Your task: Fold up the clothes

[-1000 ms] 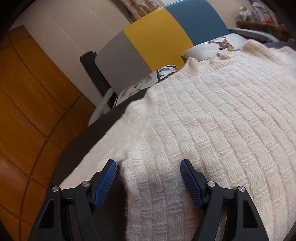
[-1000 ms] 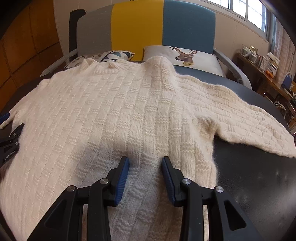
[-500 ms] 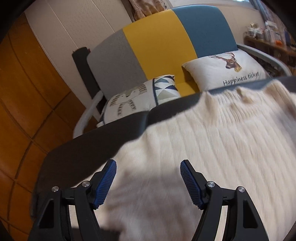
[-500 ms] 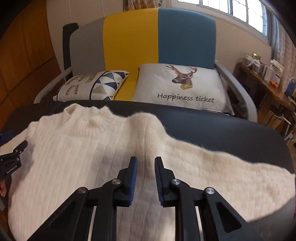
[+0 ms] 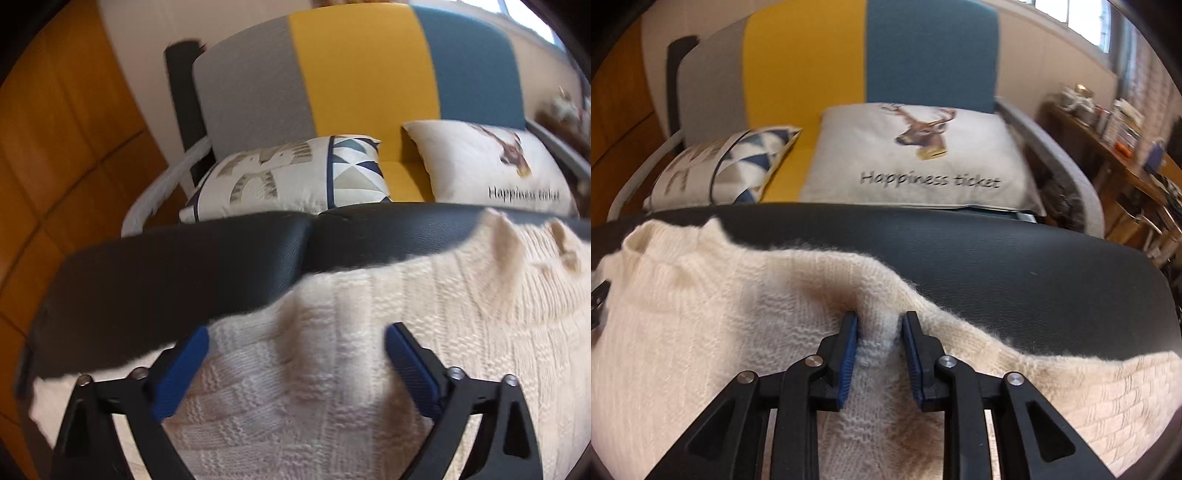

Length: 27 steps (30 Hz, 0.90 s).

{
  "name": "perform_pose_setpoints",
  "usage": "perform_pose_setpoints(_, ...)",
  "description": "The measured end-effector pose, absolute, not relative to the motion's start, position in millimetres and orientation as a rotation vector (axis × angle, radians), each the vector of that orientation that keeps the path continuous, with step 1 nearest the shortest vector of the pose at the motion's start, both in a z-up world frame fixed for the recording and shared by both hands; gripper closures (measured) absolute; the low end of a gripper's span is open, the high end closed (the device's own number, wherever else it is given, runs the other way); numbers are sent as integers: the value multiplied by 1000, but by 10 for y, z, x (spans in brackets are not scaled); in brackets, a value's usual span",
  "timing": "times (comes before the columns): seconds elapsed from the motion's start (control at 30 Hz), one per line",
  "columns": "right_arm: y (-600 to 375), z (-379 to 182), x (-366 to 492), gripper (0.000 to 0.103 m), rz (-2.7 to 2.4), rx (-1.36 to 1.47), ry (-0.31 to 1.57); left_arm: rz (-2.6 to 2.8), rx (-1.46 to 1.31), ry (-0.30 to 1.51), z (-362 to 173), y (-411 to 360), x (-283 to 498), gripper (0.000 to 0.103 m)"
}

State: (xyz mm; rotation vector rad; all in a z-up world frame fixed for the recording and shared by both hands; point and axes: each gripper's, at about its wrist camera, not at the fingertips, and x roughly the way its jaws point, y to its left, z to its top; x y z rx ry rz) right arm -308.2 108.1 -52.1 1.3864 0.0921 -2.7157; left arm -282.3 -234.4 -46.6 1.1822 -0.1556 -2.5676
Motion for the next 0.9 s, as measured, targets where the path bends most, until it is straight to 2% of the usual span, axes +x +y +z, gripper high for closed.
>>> perform_pose_setpoints(0.07,1091,-529,-3057,78,-2742,1360,85,-2571,1198,-101,-482,-2390,-2828,0)
perform_pose_setpoints(0.13,1101,-537,-3031,70,-2768,1333,78,-2577,1208,-88,-474,-2388,-2827,0)
perform_pose_setpoints(0.23,1298,-434,-2980,71,-2694,1339,-116,-2591,1222,-55,-424,-2396,-2779,3)
perform_pose_setpoints(0.27,1404,-418,-2927,71,-2690,1343,-161,-2601,1201,-49,-381,-2367,-2709,7)
perform_pose_setpoints(0.37,1737,-413,-2743,71,-2704,1361,-241,-2652,1143,-29,-251,-2229,-2486,8)
perform_pose_setpoints(0.43,1960,-410,-2620,71,-2712,1373,-294,-2727,1130,-17,-171,-2025,-2336,9)
perform_pose_setpoints(0.53,2293,-406,-2436,71,-2723,1390,-376,-2835,1139,-49,-94,-1574,-2169,19)
perform_pose_setpoints(0.7,2849,-399,-2130,71,-2737,1416,-513,-2958,1225,-104,-109,-741,-2047,19)
perform_pose_setpoints(0.77,2808,-389,-2202,71,-2717,1392,-490,-2951,1260,-123,-159,-510,-2042,19)
perform_pose_setpoints(0.9,2639,-347,-2428,71,-2757,1417,-310,-2954,1323,-141,-230,-137,-2052,19)
